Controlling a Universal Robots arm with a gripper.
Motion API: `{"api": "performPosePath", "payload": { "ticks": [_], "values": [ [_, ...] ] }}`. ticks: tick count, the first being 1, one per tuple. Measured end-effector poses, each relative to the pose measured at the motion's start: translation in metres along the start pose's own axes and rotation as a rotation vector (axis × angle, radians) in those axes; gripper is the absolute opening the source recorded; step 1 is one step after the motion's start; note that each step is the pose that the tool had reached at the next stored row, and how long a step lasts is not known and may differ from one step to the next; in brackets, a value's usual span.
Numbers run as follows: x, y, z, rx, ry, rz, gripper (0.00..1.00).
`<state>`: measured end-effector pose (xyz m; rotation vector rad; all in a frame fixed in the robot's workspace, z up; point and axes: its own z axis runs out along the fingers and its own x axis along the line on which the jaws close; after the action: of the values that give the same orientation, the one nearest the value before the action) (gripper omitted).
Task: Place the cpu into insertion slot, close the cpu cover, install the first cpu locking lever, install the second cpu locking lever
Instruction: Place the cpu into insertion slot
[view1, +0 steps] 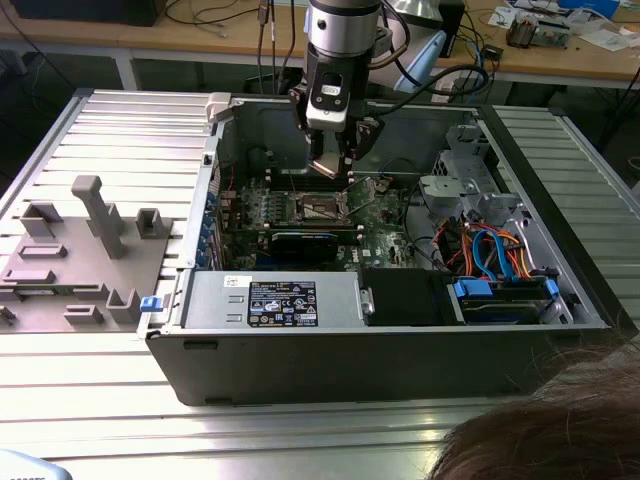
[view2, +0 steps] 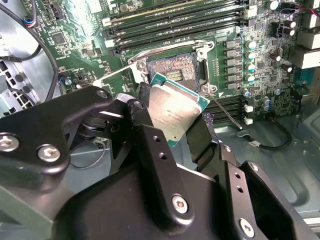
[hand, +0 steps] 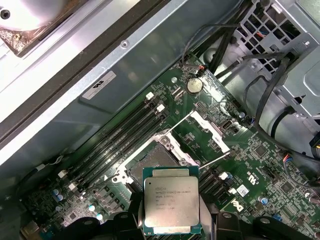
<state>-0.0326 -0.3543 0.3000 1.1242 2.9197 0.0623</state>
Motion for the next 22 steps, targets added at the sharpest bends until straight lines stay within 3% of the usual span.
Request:
{"api": "performPosePath", "payload": {
  "ticks": [22],
  "values": [
    [0.0, 0.0, 0.001, 0.0004, -0.0023, 0.044, 0.54]
  ]
}}
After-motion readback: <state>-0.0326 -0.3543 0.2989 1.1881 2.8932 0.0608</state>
